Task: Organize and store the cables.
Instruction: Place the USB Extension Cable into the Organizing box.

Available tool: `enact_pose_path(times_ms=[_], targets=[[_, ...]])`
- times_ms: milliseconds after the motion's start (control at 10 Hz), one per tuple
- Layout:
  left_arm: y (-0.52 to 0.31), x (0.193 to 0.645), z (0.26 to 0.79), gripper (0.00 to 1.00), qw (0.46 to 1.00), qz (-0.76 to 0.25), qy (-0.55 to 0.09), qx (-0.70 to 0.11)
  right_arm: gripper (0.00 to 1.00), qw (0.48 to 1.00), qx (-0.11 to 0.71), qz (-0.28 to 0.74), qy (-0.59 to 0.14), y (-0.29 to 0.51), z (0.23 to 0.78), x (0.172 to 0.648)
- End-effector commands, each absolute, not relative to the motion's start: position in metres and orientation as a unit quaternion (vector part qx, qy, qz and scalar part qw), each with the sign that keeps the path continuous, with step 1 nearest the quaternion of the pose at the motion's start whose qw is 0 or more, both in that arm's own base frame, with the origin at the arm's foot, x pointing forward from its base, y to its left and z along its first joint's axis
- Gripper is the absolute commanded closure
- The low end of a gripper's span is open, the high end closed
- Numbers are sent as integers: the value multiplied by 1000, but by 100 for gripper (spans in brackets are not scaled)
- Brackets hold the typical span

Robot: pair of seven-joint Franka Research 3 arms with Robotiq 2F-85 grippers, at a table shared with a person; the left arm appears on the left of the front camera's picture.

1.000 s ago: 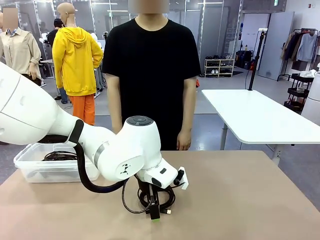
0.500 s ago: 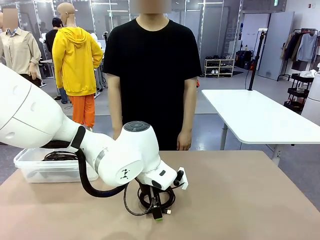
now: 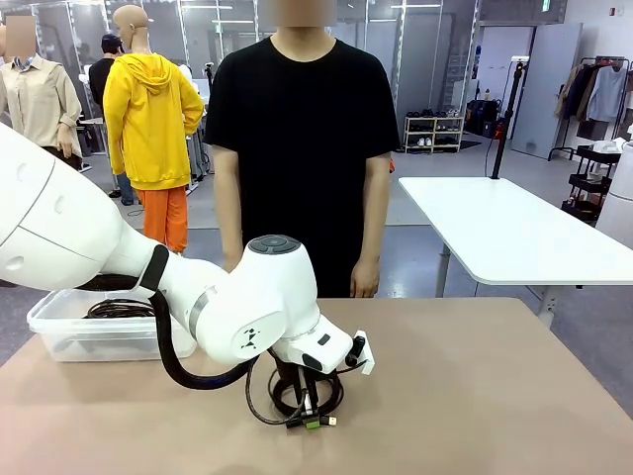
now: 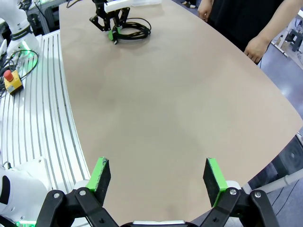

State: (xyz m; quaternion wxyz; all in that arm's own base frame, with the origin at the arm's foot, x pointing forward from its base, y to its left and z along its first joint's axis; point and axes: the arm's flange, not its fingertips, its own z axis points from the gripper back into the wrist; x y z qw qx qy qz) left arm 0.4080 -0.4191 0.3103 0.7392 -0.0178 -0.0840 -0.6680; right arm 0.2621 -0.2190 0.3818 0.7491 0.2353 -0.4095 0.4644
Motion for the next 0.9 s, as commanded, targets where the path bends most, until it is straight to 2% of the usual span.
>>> enact_pose_path(times_ms=[0, 300, 400, 800], targets=[[-414, 405, 333, 100, 743, -666, -63, -26, 0, 744, 237, 465, -417, -221, 383, 263], [-406, 395, 392, 100, 754, -655, -57, -14, 0, 744, 237, 465, -417, -221, 383, 263], [-398, 393, 416, 93, 750, -657, -71, 5, 0, 744, 237, 465, -417, -221, 383, 263], [-339, 402, 471, 93, 742, -661, -97, 42, 0, 744, 237, 465, -417, -221, 383, 263]])
